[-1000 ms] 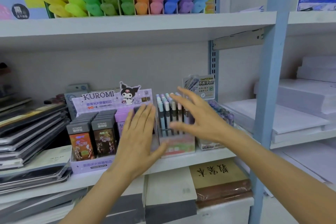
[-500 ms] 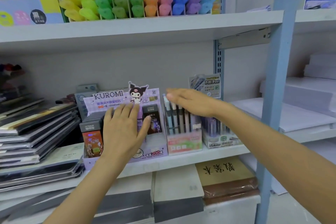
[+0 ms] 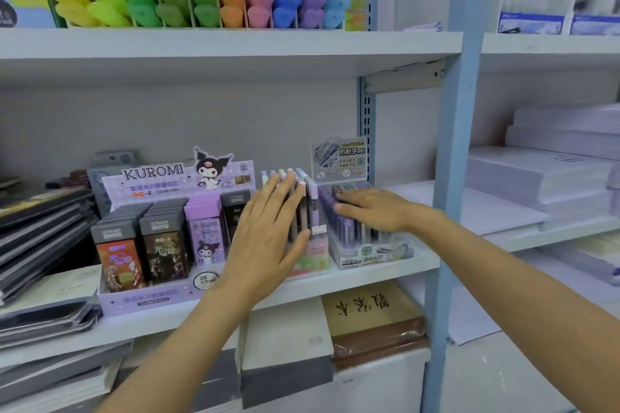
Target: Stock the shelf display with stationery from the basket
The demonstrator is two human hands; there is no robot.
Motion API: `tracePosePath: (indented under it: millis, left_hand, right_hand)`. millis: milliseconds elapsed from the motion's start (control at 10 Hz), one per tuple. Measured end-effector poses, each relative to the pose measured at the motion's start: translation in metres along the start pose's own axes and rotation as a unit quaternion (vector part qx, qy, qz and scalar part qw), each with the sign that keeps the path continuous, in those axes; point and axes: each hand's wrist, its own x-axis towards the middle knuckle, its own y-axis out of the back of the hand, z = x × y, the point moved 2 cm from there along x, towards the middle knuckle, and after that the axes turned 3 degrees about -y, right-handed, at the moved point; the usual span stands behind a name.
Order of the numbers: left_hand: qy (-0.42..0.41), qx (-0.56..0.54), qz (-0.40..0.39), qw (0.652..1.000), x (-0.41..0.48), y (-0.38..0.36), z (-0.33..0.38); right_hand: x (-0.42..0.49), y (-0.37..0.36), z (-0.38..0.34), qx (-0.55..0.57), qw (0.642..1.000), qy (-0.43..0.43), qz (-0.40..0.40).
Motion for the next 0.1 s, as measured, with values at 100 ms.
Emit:
tracePosePath:
  millis: [100]
  left_hand:
    - [-0.017,-0.013,0.029,0.999,-0.0107,0.0072,0.0055]
  right_hand:
    - [-0.0159,0.012,-0.0092,0.101,0.991,0.051,0.078]
